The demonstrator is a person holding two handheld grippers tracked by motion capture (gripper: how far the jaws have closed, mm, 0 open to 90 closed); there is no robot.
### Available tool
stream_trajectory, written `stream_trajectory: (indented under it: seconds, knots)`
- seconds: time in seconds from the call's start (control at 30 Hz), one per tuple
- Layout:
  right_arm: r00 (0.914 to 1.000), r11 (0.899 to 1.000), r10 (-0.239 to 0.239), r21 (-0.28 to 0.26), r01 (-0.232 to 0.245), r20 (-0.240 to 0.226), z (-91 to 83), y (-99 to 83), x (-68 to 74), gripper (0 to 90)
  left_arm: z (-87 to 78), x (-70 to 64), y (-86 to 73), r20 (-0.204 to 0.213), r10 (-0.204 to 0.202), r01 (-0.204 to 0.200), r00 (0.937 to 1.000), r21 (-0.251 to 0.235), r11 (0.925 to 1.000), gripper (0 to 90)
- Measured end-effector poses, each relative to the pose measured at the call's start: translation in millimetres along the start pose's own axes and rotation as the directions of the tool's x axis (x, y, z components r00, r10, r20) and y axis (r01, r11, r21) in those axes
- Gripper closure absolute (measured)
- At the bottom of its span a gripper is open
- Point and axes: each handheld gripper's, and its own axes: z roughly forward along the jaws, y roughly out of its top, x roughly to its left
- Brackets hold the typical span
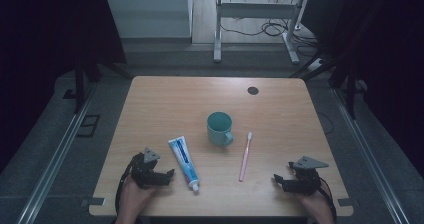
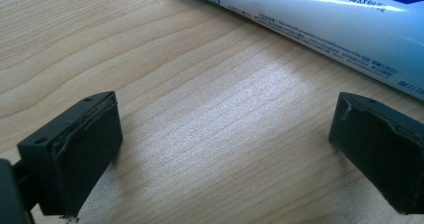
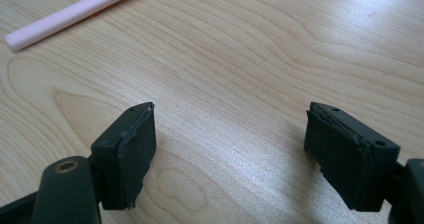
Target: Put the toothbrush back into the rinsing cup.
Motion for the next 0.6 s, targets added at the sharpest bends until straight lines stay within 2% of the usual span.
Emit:
stream_trajectory:
  seconds: [0.6]
  knots:
    - [1.0000,1.000,-0.006,0.004,0.006,-0.006,0.3,0.1,0.4,18.3,1.1,0.5,1.3,0.001,0.000,0.000,1.0000,-0.001,1.0000,0.5]
